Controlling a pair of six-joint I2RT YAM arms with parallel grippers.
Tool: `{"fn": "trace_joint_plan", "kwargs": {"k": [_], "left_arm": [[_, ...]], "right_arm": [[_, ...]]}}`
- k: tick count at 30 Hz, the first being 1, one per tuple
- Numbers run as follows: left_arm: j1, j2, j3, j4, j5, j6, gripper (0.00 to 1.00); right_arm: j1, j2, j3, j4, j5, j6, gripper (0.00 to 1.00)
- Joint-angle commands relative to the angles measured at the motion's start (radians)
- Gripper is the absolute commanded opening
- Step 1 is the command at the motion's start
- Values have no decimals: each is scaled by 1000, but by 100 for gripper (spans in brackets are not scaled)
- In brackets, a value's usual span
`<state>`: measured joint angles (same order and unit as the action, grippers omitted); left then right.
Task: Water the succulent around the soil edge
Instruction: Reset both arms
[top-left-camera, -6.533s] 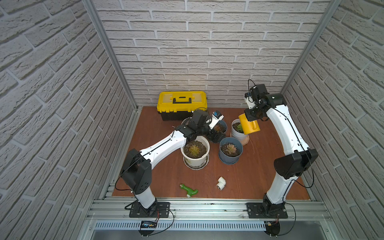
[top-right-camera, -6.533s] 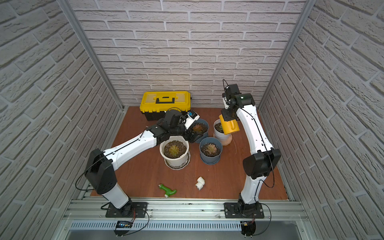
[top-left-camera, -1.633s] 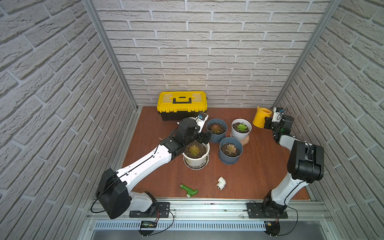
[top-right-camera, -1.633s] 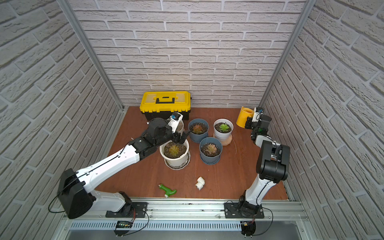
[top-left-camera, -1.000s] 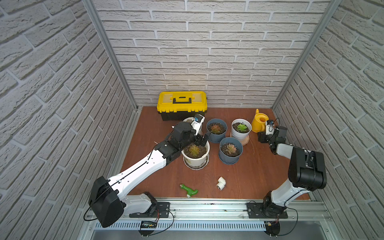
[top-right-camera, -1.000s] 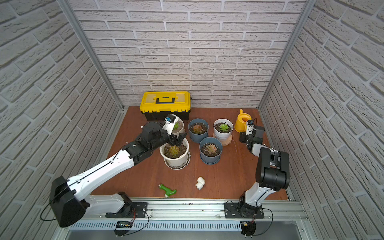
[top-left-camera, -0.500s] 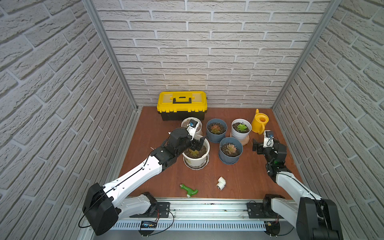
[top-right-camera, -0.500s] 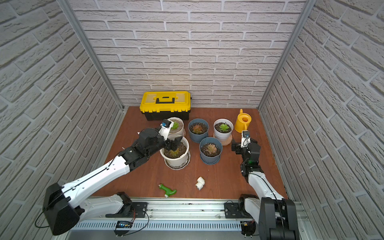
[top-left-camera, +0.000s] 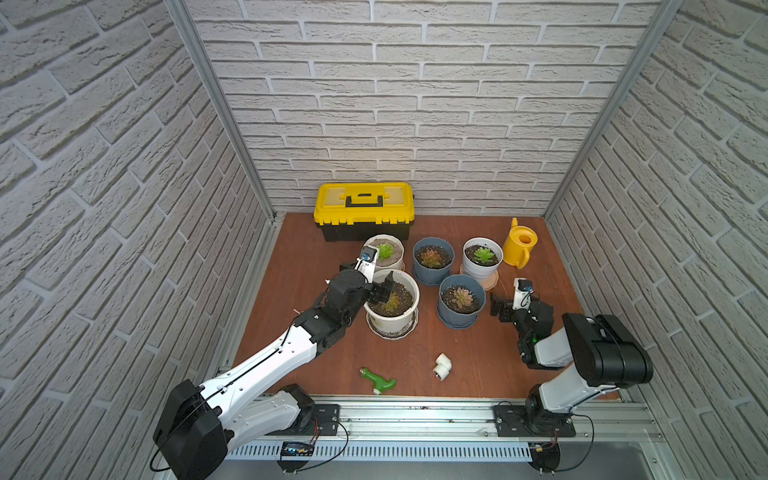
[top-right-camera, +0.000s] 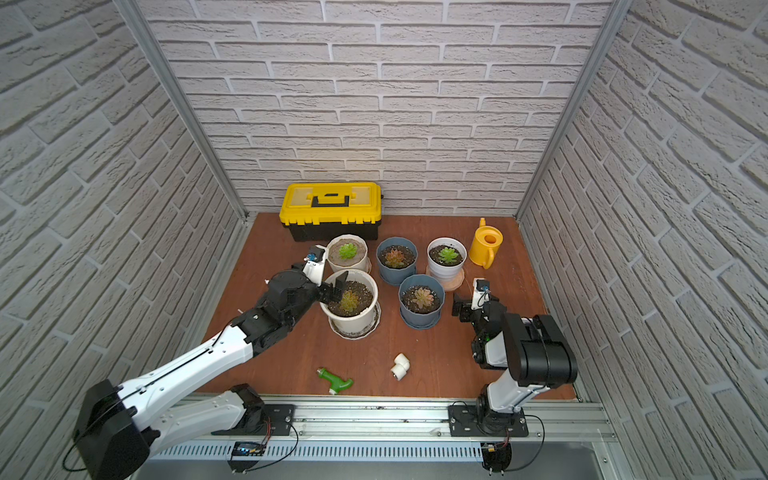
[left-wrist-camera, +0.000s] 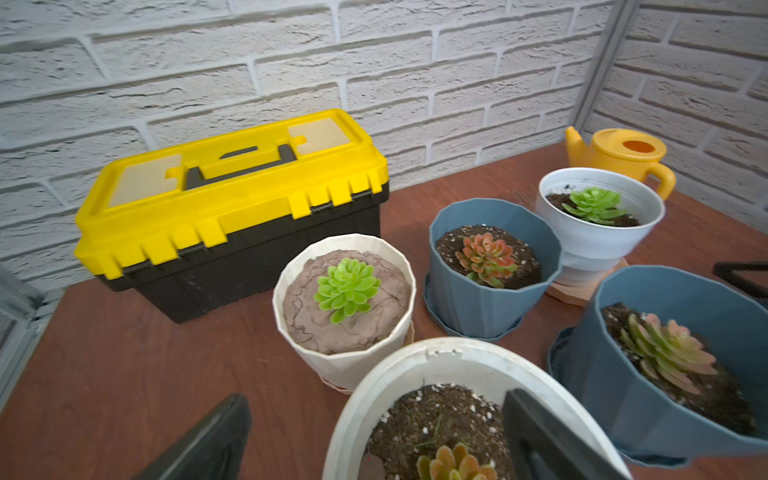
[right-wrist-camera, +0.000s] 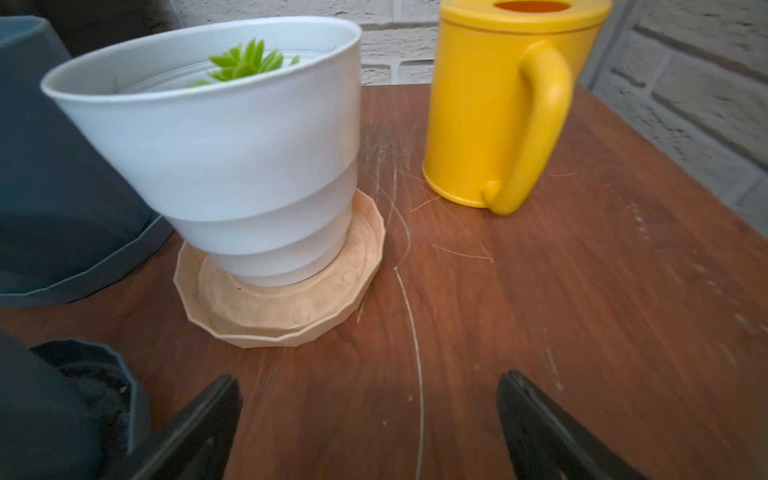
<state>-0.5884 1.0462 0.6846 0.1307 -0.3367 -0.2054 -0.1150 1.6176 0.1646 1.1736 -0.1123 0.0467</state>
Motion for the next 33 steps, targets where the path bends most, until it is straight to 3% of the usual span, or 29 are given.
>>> {"fn": "trace_joint_plan", "kwargs": {"k": [1,4,7,10,14,17,18,20,23,25,26,29,33], "left_arm": [[41,-33,-79,191,-143,27,99],[108,-27,-152,299,-192,63,98],[216,-7,-183,290,-264,32,98],[317,22,-215,311,-274,42,98],[430,89,-274,354,-277,82,98],[472,201,-371,538,-269,156,98],[471,245,-381,631,-316,185,98],[481,280,-396,721,-172,255,98],[547,432,-456,999,19,231,98],[578,591,-486,1234,45,235,98],[581,528,-490,1139,72,209,98],[618,502,-323,811,86,165,98],[631,512,-324,820,119,172,98]], "right_arm": [[6,-41,59,70,-21,11,99],[7,-53,97,-5,28,28,99],[6,-54,126,-58,3,22,99],[18,-62,173,-158,-6,-3,99],[19,-61,173,-154,-6,-2,99],[18,-60,171,-152,-6,-2,99],[19,-59,171,-152,-6,-2,99],[18,-60,171,-151,-7,-2,99],[18,-60,171,-152,-7,-2,99],[19,-60,173,-152,-7,-3,99],[18,-60,173,-153,-6,-3,99],[20,-59,174,-156,-7,-4,99],[20,-59,174,-157,-9,-4,99]]}}
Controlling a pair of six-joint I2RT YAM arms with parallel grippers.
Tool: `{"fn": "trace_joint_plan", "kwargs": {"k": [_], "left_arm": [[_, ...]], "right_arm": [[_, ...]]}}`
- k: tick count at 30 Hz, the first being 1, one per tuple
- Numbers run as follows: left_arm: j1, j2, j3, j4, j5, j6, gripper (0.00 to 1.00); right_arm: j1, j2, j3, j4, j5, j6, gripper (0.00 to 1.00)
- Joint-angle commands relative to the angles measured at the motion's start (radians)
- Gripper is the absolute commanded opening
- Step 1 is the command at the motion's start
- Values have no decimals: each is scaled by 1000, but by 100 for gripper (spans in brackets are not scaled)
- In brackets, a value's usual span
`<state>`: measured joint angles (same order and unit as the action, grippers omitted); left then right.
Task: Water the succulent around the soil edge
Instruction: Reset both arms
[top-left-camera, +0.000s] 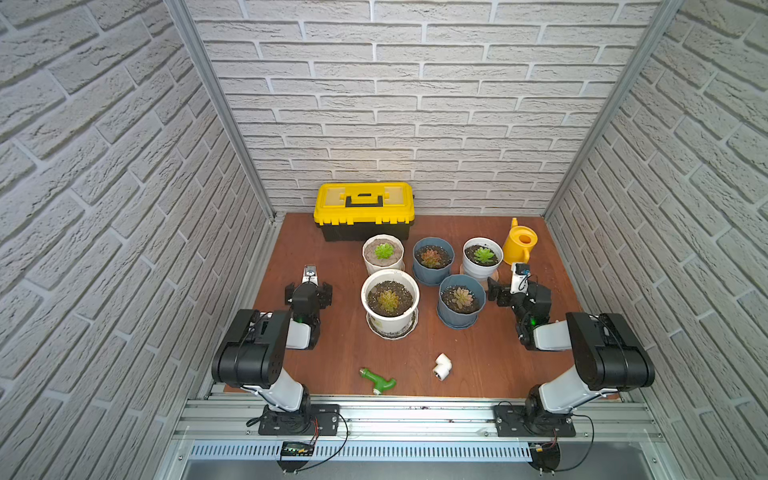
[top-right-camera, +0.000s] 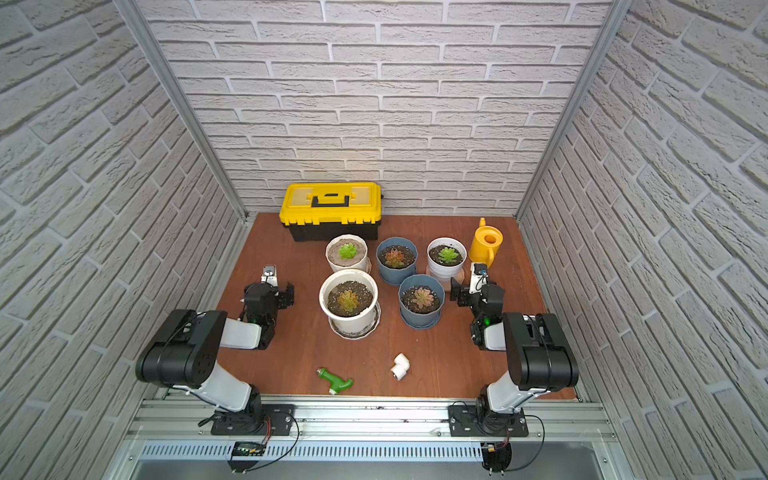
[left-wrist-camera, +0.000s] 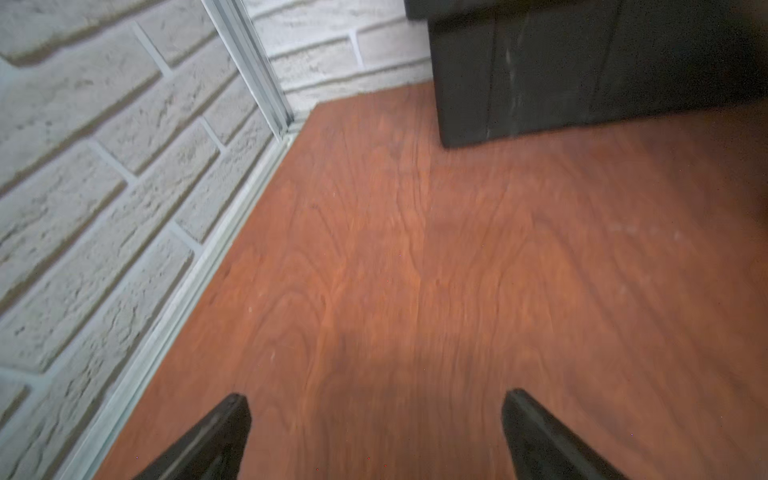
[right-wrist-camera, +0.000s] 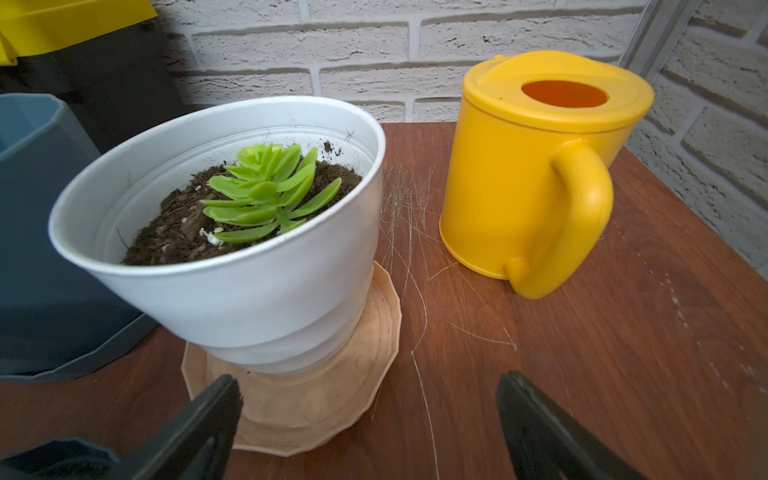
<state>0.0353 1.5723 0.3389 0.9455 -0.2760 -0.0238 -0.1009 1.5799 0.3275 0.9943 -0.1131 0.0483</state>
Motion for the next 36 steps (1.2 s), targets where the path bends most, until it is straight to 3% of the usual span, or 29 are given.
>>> {"fn": "trace_joint_plan", "kwargs": {"k": [1,36], "left_arm": [[7,-19,33,-35,71,-13,98],[10,-19,31,-27,66,-16,98]], "right_arm": [[7,-21,11,23,-9,-5,99],[27,-23,34,-20,-49,-49,99]]}}
